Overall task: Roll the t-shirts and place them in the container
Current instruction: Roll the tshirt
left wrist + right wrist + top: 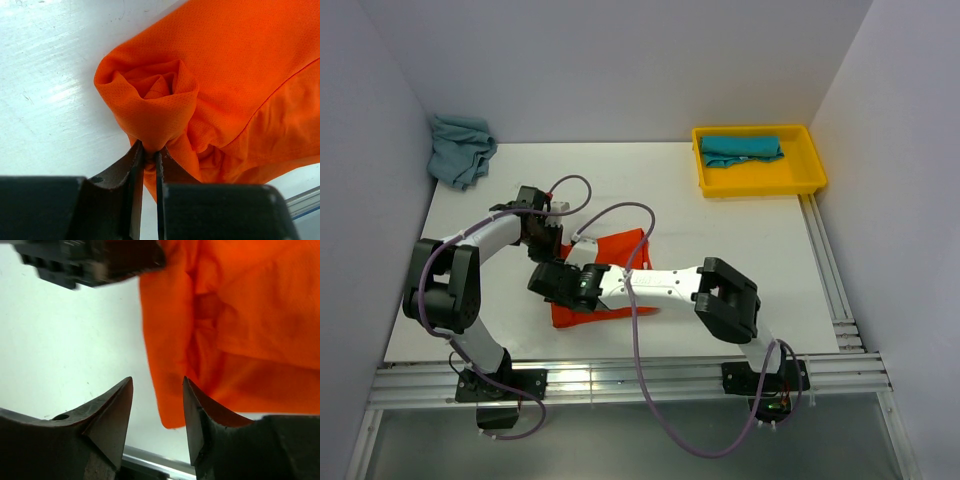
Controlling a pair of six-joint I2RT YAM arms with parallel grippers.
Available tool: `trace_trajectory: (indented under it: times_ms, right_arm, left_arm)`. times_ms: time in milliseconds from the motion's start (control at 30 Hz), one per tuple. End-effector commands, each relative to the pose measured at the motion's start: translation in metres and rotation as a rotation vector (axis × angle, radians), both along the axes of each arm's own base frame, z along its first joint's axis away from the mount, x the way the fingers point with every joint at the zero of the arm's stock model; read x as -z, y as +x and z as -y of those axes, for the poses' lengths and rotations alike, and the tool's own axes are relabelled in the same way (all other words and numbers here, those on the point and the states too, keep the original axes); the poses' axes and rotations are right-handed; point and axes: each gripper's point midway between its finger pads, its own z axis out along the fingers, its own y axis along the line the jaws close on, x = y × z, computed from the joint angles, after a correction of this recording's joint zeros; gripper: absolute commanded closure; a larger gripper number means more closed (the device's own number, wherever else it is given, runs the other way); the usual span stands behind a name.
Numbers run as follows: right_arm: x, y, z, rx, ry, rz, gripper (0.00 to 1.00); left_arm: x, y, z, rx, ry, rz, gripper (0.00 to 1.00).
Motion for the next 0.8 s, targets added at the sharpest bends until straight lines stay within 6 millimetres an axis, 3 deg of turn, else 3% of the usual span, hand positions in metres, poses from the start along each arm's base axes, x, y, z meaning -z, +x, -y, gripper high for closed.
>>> trace_trajectory:
  times_ms: [0, 33, 100, 133, 167, 233, 300, 533, 767]
  right_arm:
    - [-0.005, 0.013, -0.003, -0.031, -0.085, 0.081, 0.49]
    - [0.002, 0.015, -0.007, -0.038, -0.104, 0.084, 0.50]
    - [-0.009, 0.021, -0.020, -0.053, -0.097, 0.108, 0.50]
    - [0.003, 0.022, -0.022, -0.061, -0.125, 0.099, 0.50]
    - [-0.005, 0.025, -0.030, -0.067, -0.113, 0.113, 0.50]
    - [0.002, 0.027, -0.035, -0.067, -0.140, 0.110, 0.50]
    - [0.016, 0.027, -0.028, -0.052, -0.198, 0.087, 0.50]
    - [0.032, 0.022, -0.013, -0.021, -0.262, 0.073, 0.50]
    - [0.033, 0.017, -0.010, -0.020, -0.305, 0.080, 0.50]
  left_arm:
    - [-0.006, 0.003, 0.003, 0.011, 0.004, 0.015, 0.91]
    - [-0.006, 0.003, 0.003, 0.011, 0.004, 0.016, 0.91]
    - [-0.006, 0.003, 0.003, 0.013, 0.006, 0.016, 0.91]
    - [-0.006, 0.004, 0.003, 0.013, 0.006, 0.017, 0.91]
    - [-0.006, 0.003, 0.003, 0.014, 0.005, 0.015, 0.91]
    - [-0.006, 0.003, 0.004, 0.015, 0.005, 0.015, 0.91]
    - [-0.006, 0.003, 0.004, 0.016, 0.003, 0.015, 0.91]
    - [-0.005, 0.003, 0.004, 0.016, 0.004, 0.012, 0.91]
    - [-0.005, 0.002, 0.005, 0.018, 0.006, 0.011, 0.91]
